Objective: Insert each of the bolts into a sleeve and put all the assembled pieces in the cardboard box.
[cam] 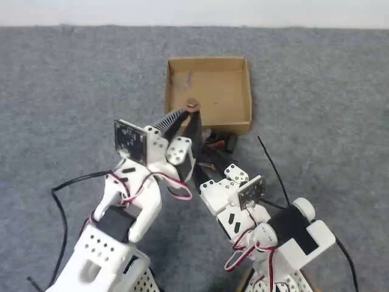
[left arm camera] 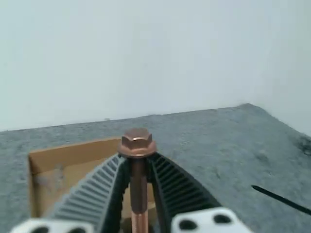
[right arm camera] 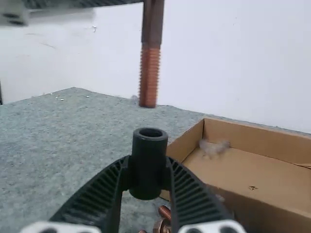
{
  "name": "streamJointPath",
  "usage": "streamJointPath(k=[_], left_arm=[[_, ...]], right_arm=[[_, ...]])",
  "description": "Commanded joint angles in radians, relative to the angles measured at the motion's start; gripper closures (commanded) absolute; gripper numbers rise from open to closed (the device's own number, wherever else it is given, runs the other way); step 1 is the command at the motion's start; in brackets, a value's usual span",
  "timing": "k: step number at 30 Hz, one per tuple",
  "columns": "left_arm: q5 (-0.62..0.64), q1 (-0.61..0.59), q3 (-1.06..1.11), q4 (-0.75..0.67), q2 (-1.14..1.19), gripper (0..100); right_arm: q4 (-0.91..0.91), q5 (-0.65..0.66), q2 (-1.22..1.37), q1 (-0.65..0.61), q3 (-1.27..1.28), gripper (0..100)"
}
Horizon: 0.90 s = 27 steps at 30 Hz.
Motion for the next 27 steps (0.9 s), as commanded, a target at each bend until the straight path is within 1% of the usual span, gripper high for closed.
streamJointPath(k=[1,7,10,13,16,18,27], left_arm=[[-0.005,0.037,-0.062,0.044,-0.063,99],[-0.005,0.049,-0.054,0.051,-0.068,99],[-0.005,0.044,-0.028,0.031,-0.068,99],[-0.011,0.043,0.033,-0.011,-0.066,99],[-0.011,0.041,0.088,-0.094,-0.066,99],[-0.011,0.041,0.099,-0.123,-0.066,99],[-0.011,0.041,0.082,-0.13,-0.074,99]], right_arm=[[0.004,-0.008,-0.03,-0.007,0.025,99.1],[0.004,-0.008,-0.03,-0.007,0.025,99.1],[0.004,-0.008,-0.03,-0.007,0.025,99.1],[0.004,-0.008,-0.03,-0.007,0.025,99.1],[0.004,-0.008,-0.03,-0.007,0.025,99.1],[0.004,-0.008,-0.03,-0.007,0.025,99.1],[0.004,-0.008,-0.024,-0.008,0.025,99.1]])
